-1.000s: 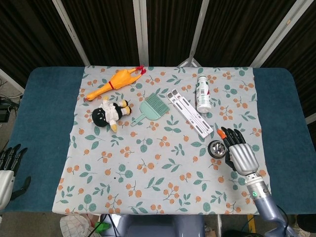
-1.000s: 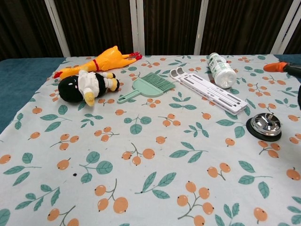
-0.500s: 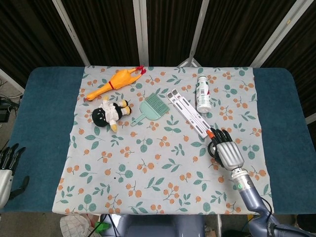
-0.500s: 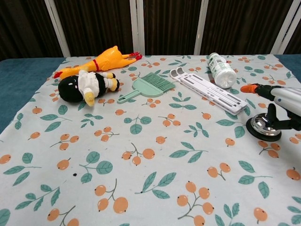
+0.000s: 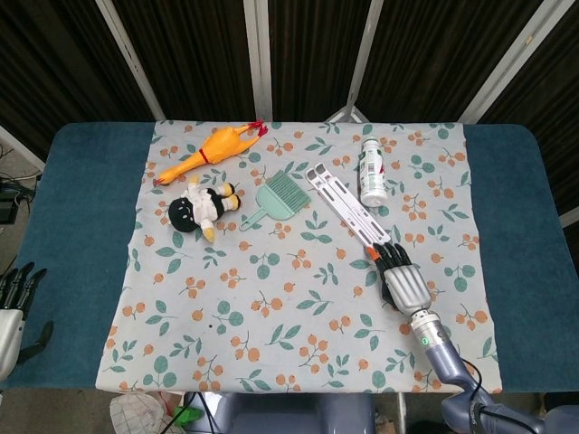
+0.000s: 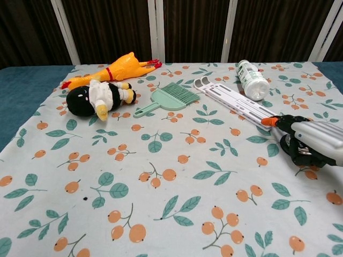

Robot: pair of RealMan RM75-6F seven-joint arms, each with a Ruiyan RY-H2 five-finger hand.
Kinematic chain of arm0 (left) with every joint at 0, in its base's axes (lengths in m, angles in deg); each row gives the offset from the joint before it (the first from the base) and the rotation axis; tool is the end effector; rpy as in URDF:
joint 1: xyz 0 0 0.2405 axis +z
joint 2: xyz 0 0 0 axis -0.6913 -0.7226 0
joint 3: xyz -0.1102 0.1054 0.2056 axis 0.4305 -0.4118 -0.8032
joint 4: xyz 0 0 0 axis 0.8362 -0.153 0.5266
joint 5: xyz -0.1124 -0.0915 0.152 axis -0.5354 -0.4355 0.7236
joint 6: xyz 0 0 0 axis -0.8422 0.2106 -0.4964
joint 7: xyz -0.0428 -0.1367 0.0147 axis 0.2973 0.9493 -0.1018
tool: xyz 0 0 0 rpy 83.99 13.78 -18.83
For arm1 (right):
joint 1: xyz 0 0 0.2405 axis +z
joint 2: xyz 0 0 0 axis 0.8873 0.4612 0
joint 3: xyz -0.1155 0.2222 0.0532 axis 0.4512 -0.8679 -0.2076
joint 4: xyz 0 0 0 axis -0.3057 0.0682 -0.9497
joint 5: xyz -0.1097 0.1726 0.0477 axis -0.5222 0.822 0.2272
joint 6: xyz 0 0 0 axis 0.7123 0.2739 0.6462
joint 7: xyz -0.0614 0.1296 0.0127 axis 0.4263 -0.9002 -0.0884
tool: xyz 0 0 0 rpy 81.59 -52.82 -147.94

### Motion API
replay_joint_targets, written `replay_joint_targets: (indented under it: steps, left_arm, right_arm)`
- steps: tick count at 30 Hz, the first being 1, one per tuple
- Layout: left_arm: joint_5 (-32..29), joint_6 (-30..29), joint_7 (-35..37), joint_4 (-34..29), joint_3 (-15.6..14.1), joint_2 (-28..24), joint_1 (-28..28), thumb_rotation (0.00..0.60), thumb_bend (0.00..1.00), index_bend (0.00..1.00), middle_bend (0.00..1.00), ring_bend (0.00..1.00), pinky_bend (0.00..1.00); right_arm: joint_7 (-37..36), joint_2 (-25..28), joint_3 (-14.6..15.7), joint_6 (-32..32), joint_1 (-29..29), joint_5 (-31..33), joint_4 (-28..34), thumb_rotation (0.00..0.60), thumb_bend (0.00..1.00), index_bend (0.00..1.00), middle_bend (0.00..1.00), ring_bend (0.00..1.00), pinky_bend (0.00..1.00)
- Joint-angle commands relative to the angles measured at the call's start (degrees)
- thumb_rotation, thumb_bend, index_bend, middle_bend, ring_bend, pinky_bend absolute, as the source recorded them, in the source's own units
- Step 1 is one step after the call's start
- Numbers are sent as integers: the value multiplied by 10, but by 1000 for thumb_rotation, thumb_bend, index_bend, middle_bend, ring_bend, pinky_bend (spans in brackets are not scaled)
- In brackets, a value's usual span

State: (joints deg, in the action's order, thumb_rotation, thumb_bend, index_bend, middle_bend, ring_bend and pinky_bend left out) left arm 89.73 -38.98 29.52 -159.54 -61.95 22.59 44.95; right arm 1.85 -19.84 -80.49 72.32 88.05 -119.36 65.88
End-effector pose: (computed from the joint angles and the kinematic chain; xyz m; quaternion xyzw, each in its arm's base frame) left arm -0.2770 0.1384 0.1657 -0.5924 -0.3891 -0.3309 0.6231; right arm -0.2709 -0.2884 -0.0387 0.7053 -0.4159 0.3636 0.4443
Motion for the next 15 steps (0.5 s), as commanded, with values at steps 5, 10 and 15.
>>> replay_joint_targets:
  steps: [5, 10, 15]
  left_arm:
    - [1, -2, 4, -1, 0, -1, 0, 600, 525, 95, 0, 0, 0]
    - [7, -8, 14, 0, -2, -6, 4, 600, 525, 95, 0, 0, 0]
    - [13, -11, 23, 0, -4, -10, 5, 600, 525, 95, 0, 0, 0]
  right_arm:
    - [-3, 3, -2, 9, 7, -7, 5, 600, 1000, 0, 0, 0, 0]
    - [19, 57, -37, 70, 8, -17, 87, 600, 1000, 0, 0, 0, 0]
    - [57, 144, -63, 125, -10, -18, 216, 600, 1000, 0, 0, 0, 0]
